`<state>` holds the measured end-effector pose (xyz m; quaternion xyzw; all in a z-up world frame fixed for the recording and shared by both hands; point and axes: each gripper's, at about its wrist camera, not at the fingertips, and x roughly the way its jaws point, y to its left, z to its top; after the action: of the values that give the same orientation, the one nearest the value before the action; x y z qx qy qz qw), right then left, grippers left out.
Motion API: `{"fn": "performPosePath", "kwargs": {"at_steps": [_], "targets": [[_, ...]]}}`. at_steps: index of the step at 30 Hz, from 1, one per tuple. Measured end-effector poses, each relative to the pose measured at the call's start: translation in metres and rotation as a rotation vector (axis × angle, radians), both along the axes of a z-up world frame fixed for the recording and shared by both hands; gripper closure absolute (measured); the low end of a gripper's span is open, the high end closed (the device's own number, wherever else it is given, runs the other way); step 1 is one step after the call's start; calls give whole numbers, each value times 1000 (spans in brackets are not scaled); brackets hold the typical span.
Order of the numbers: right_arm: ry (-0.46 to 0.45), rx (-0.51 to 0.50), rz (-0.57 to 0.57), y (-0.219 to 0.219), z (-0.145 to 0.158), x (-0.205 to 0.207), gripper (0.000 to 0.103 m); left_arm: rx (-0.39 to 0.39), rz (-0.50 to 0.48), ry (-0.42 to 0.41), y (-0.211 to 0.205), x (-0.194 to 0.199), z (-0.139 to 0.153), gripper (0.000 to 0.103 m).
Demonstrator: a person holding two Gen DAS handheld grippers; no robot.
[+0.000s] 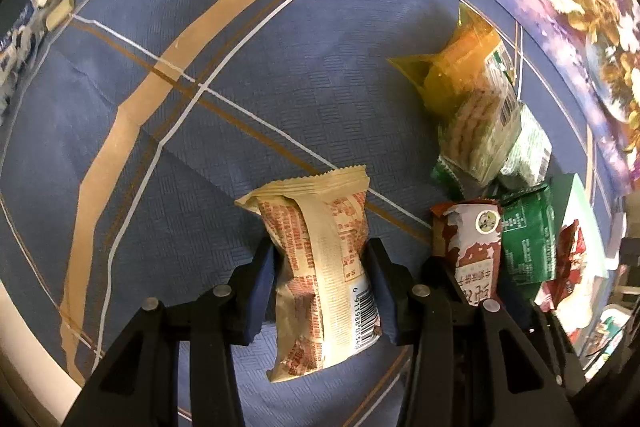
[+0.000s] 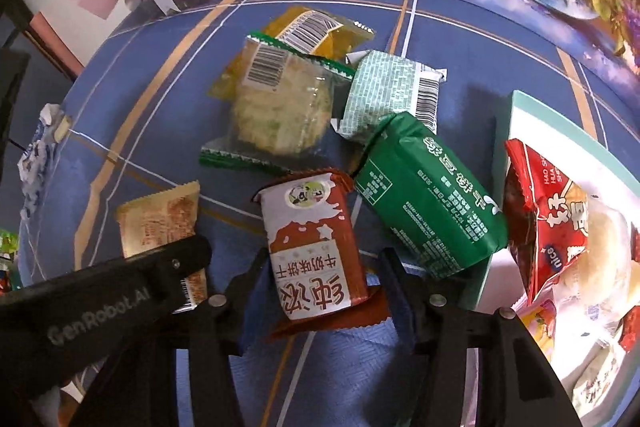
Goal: Organize snacks
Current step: 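Grasp the beige wafer packet with the left gripper while the right gripper grasps the red-white milk biscuit packet, then carry the wafer packet and milk biscuit packet into the tray and open both grippers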
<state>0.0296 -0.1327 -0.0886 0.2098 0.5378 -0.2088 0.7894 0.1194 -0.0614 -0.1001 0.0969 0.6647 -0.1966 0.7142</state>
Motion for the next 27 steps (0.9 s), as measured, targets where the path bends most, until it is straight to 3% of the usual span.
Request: {"fn": "performPosePath", "kwargs": {"at_steps": [13, 18, 27], "targets": [[-2, -35, -11, 9, -1, 0, 47, -14, 13, -3, 4, -5, -2, 60], [1, -36, -33, 4, 1, -5, 58, -14, 20, -10, 14, 2, 0, 65], [-14, 29, -65, 0, 9, -20, 61, -70, 42, 26, 24, 7, 10, 67]]}}
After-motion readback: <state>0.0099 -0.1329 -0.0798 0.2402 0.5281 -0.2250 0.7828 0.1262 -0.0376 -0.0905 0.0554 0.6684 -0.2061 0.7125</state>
